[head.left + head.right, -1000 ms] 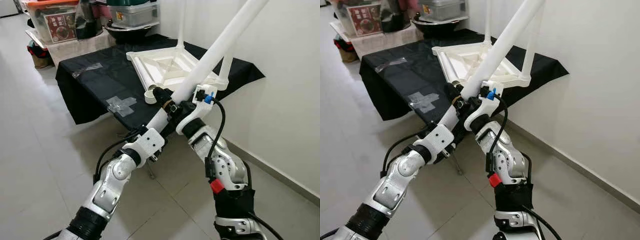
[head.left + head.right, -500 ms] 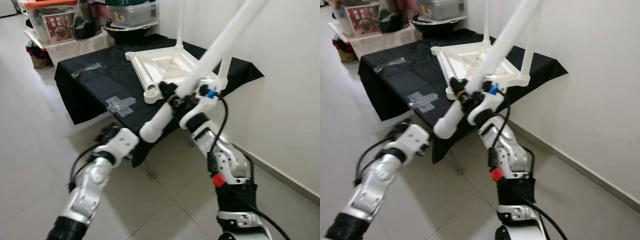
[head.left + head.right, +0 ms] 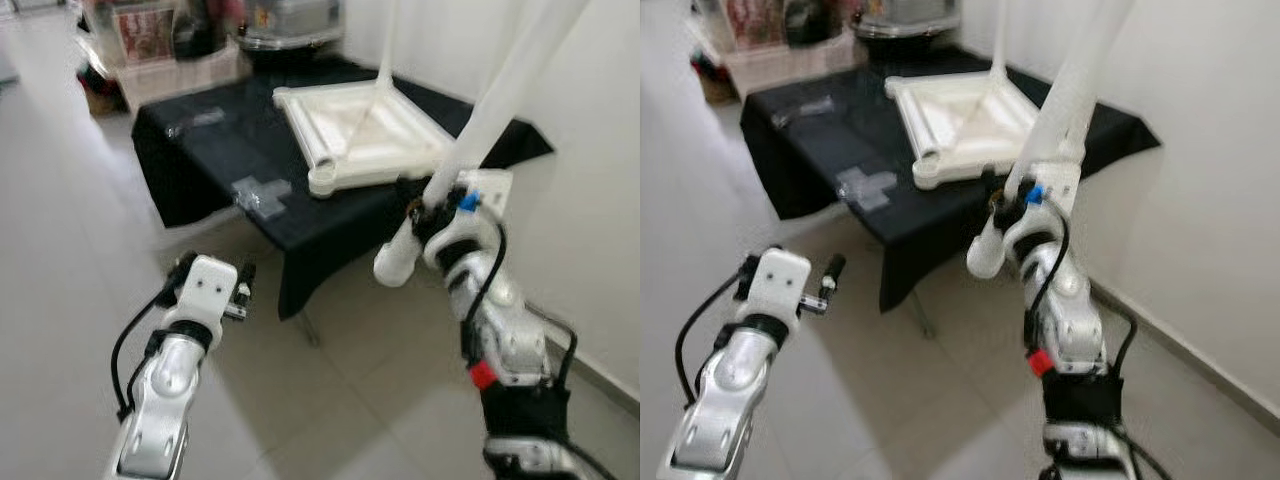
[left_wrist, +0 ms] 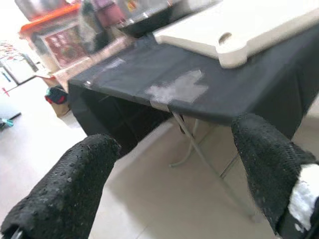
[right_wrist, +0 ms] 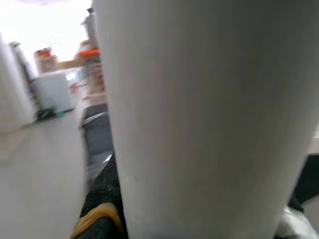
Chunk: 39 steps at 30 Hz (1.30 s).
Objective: Building children table
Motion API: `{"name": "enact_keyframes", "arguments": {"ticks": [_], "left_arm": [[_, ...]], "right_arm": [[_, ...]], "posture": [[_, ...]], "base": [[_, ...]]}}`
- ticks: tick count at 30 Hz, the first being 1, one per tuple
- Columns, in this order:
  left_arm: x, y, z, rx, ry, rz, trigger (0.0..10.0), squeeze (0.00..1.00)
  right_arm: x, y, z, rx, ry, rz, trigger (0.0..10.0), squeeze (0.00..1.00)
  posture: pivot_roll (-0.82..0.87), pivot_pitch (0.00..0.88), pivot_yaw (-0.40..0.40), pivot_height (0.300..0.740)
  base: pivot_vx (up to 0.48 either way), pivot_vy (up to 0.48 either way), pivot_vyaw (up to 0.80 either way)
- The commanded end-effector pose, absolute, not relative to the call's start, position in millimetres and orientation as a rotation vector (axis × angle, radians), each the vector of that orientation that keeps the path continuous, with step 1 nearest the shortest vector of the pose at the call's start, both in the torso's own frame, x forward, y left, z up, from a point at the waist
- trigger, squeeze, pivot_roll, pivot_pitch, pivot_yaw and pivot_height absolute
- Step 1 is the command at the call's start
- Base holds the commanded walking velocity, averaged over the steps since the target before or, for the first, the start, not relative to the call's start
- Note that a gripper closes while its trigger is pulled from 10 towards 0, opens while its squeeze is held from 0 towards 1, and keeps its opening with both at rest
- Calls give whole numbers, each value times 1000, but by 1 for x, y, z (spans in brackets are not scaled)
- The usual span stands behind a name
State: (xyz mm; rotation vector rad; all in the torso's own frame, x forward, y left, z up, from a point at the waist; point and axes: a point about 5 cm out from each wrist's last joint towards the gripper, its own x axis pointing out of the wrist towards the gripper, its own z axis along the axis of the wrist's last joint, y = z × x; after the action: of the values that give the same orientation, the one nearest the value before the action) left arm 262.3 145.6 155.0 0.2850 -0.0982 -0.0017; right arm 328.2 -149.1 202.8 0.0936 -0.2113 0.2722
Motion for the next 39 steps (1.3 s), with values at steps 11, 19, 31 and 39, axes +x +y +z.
{"name": "enact_keyframes", "arguments": {"ticks": [11,19,31,39], "left_arm": [[247,119,161,187,-104,-26,10000,0],[248,129,165,205,-94,4,10000,0],[252,130,169,229,-110,7,10000,0],[256,132,175,244,-124,14,10000,0]], "right_arm": [[318,-141,200,34,-230,304,10000,0],[317,-135,201,54,-229,317,10000,0],[320,-126,218,107,-278,365,10000,0],[314,-108,285,265,-475,575,10000,0]], "posture": [[100,0,-14,740],[104,0,-17,740],[104,1,-18,740],[102,4,-15,740]], "base": [[154,0,785],[439,0,158],[437,-73,0],[324,-349,0]]}}
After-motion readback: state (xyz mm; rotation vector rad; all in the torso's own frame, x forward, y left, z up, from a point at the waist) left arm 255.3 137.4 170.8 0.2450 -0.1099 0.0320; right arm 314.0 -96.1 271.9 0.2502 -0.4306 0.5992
